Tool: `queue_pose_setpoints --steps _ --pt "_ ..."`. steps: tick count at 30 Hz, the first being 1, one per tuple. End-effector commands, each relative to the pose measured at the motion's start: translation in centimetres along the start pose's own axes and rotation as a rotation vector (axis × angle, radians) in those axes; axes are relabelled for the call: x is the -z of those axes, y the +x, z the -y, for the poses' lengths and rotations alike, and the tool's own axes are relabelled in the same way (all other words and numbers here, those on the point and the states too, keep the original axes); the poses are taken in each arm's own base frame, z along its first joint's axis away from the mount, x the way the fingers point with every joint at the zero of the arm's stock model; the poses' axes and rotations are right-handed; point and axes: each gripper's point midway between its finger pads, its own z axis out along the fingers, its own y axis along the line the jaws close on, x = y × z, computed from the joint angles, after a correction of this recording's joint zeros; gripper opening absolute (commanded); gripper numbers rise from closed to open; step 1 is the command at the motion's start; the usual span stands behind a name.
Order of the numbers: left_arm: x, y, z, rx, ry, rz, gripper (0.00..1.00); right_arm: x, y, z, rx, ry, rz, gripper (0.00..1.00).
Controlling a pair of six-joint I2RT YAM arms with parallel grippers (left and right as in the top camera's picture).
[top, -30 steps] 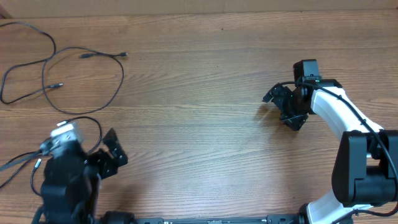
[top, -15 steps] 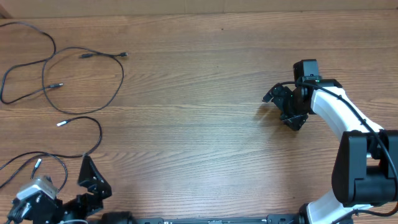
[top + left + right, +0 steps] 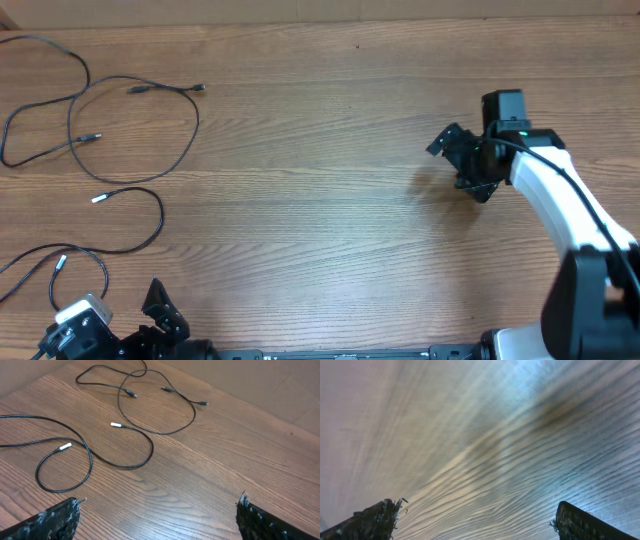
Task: Untangle cables
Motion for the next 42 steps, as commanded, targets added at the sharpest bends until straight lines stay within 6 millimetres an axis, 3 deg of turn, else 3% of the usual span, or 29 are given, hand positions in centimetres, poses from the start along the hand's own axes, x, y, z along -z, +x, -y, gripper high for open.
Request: queue_pose_setpoints --steps 1,8,23,32,42 --pt "0.2 -0.1 -0.3 0.020 -0.013 0.016 1.00 3.3 -0.5 -1.6 0.036 -0.073 0.083 1.00" --pt "0.2 -0.1 -0.3 0.020 -0.013 0.016 1.00 9.9 -0.5 -3.7 0.078 -0.214 0.220 1.00" --pt "0.2 -0.1 -0.3 0.020 -0.013 0.016 1.00 17.9 0.7 -4.9 0.127 -0.383 0.383 1.00" --pt "0.2 -0.1 -0.3 0.020 -0.013 0.016 1.00 23.9 2.5 -4.9 0.165 -0.512 0.508 1.00" --pt "0.2 -0.1 -0.3 0.020 -0.013 0.016 1.00 27.8 4.2 -4.4 0.190 -0.600 0.593 1.00"
